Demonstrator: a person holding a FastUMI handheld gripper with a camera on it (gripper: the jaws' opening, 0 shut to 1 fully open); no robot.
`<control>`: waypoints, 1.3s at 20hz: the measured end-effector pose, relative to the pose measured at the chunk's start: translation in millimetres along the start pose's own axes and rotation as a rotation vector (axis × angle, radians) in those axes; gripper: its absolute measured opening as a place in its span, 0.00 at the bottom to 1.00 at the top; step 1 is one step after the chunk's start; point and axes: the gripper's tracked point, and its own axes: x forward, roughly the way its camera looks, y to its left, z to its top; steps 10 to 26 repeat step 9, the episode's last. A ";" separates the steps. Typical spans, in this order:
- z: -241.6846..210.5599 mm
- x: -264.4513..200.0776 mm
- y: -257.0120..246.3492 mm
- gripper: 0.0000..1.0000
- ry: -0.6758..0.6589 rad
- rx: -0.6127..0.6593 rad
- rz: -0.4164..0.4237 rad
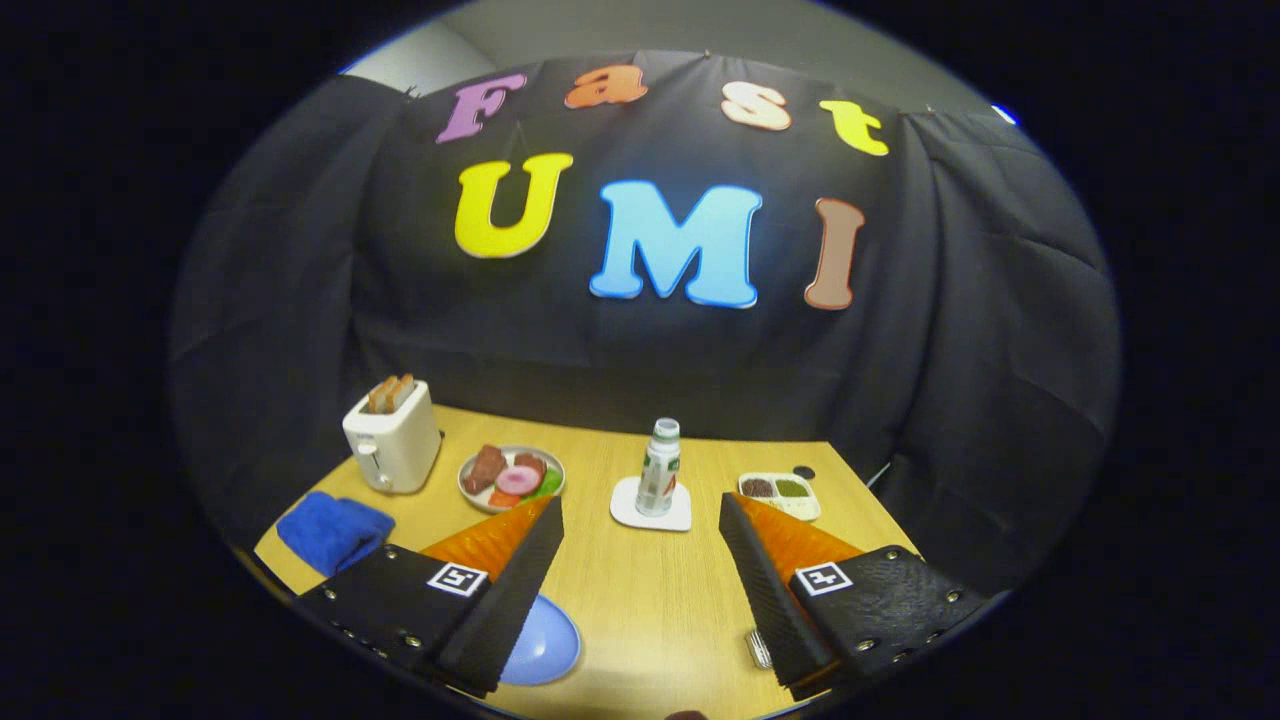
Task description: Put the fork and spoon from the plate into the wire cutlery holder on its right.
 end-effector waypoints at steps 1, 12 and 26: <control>3.2 -0.9 3.4 0.96 -0.044 0.009 0.002; 29.0 -12.6 27.9 0.96 -0.210 -0.009 0.019; 29.0 -12.6 27.9 0.96 -0.210 -0.009 0.019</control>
